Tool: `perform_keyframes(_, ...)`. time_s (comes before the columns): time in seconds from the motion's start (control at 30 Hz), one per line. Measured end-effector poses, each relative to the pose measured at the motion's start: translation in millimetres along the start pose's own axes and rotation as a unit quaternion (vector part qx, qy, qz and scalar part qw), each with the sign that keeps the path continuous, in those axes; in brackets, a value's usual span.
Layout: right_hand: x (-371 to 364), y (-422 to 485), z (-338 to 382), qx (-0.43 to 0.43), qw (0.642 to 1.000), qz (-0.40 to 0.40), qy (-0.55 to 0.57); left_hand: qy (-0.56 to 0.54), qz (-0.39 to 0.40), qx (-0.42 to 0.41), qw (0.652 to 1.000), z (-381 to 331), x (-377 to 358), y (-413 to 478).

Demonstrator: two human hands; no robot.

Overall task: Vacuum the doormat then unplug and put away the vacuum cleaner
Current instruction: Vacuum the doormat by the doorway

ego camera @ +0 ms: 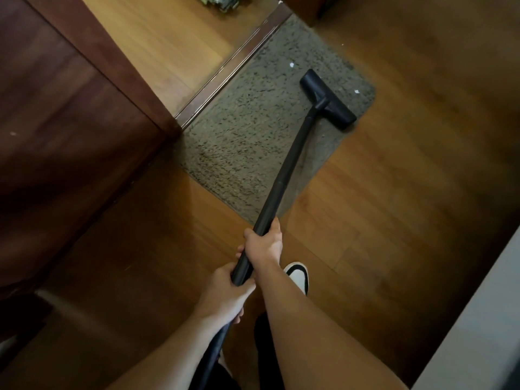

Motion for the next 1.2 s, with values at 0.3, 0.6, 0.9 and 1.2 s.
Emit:
perform_keyframes(0.3, 26.9, 14.4, 7.7, 0.002, 1.000, -0.012, 0.001, -0.008, 0.012, -0.003, 1.000, -12.9, -24.6, 10.5)
perform_keyframes(0.6, 11.0, -18.8, -32.7, -0.019, 1.000, -0.009, 0.006, -0.008, 0.024, 0.008, 1.000, 26.9, -12.4, -15.8)
perform_keyframes(0.9, -23.4, -64.3, -72.9, -0.021, 1.000, -0.005, 0.011, 0.026, 0.018, -0.007, 0.999, 76.3, 23.2, -46.8)
perform_keyframes(1.2, -58.0, -113.5, -117.5, -0.036, 0.998, 0.017, 0.041, 0.030, 0.024, 0.023, 0.999, 129.7, 53.2, -82.0)
Point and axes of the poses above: each hand's wrist, its own y-axis towards the middle knuckle, its own x-axis out of the back of the hand, z = x × y, the point moved 10 cm from there along y, towards the middle knuckle, and after that the axes turned 1 degree about y, right-handed, at the moved point
